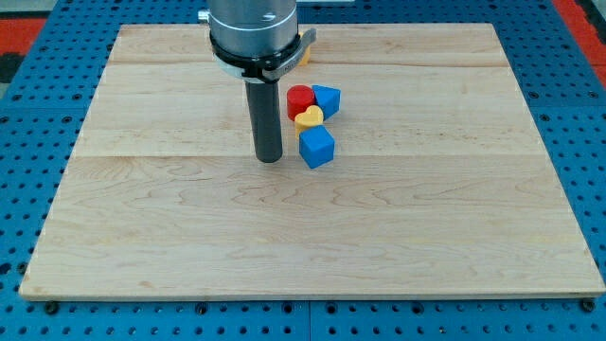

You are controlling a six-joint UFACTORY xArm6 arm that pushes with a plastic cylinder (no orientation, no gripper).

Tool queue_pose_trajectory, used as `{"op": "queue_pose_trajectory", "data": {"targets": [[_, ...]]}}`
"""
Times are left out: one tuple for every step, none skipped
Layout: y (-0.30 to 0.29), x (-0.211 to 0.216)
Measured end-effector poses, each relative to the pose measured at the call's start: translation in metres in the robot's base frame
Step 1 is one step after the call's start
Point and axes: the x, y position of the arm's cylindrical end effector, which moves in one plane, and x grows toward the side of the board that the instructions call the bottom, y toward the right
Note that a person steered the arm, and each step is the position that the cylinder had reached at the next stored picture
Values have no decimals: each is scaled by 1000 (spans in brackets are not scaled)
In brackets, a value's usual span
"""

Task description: Push the cube parallel to the right of the heart

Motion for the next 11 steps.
{"op": "queue_pose_trajectory", "data": {"targets": [[33, 4], [52, 7], [60, -2], [79, -3], [83, -6], [84, -12], [106, -10], [123, -19], [112, -28], [87, -58], [50, -66]]}}
